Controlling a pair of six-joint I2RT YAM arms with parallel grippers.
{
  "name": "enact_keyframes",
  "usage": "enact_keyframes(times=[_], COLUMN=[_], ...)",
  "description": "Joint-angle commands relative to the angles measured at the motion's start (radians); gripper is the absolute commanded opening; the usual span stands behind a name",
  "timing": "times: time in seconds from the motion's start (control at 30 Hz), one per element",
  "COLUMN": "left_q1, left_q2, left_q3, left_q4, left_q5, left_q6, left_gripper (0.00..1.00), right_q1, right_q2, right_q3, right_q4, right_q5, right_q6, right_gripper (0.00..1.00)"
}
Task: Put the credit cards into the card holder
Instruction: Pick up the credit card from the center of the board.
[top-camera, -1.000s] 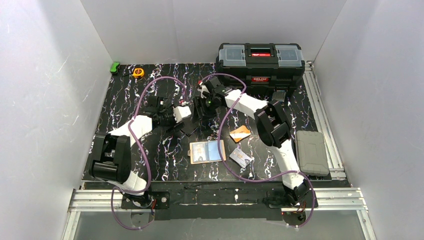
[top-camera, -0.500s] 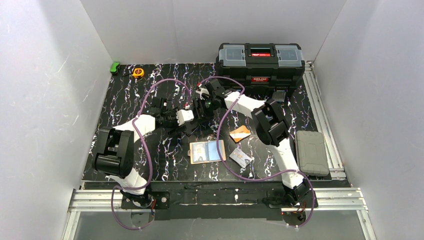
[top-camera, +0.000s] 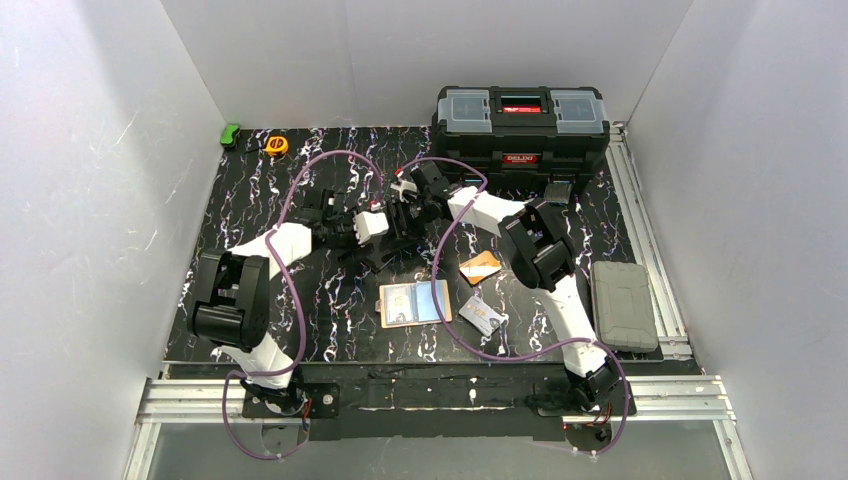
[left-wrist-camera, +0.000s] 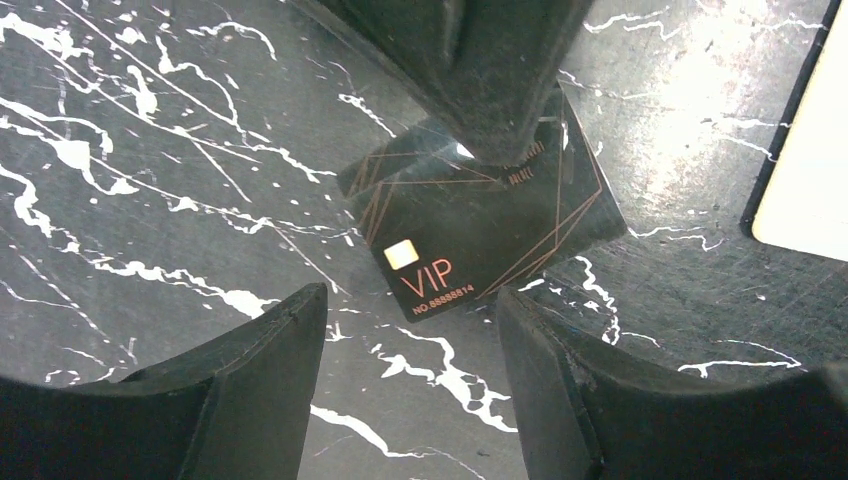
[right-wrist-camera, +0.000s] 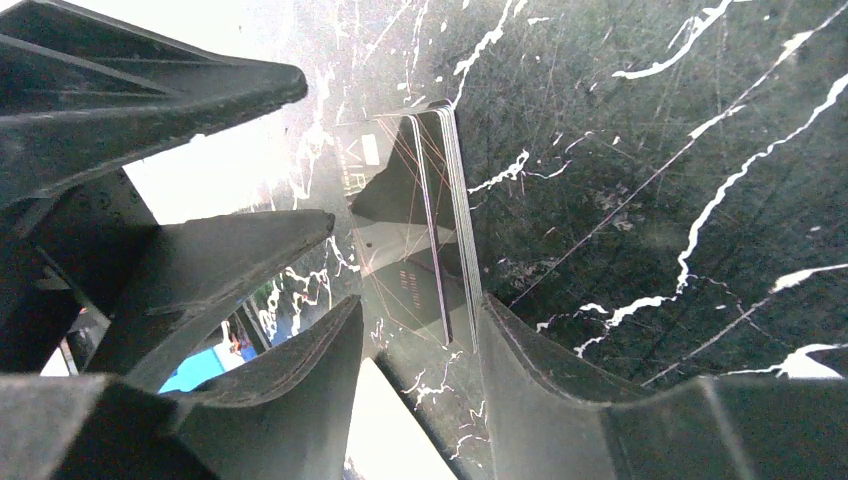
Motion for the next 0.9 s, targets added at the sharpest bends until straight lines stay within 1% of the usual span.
enact_keyframes(times=[0.0, 0.17, 0.4, 0.7, 0.87], left_q1=[-0.004, -0.005, -0.006, -0.022, -0.042], left_q2=[-0.015, 0.0, 0.014, 0.047, 0.068], left_q3=[0.063, 0.062, 0.032, 0.04, 0.041], left_q4=[-0.067, -0.069, -0.074, -0.031, -0.01], left_q5=[0.046, 0.045, 0.03, 0.026, 0.021], left_q6=[-0.016, 0.004, 0.068, 0.056, 0.048], left_gripper=[0.61, 0.61, 0.61, 0.61, 0.61], right_q1=[0.013, 0.013, 0.012, 0.012, 0.012], right_q2=[0.031, 0.026, 0.022, 0.029, 0.024], right_q3=[-0.01, -0.012, -0.015, -0.018, -0.046], right_q4=[0.01, 0.011, 0.003, 0.016, 0.041], right_q5=[-0.001, 0.005, 0.019, -0.003, -0.017], right_q6=[-0.002, 0.0, -0.011, -0.002, 0.008], right_gripper=[0.53, 0.52, 0.52, 0.51, 0.5])
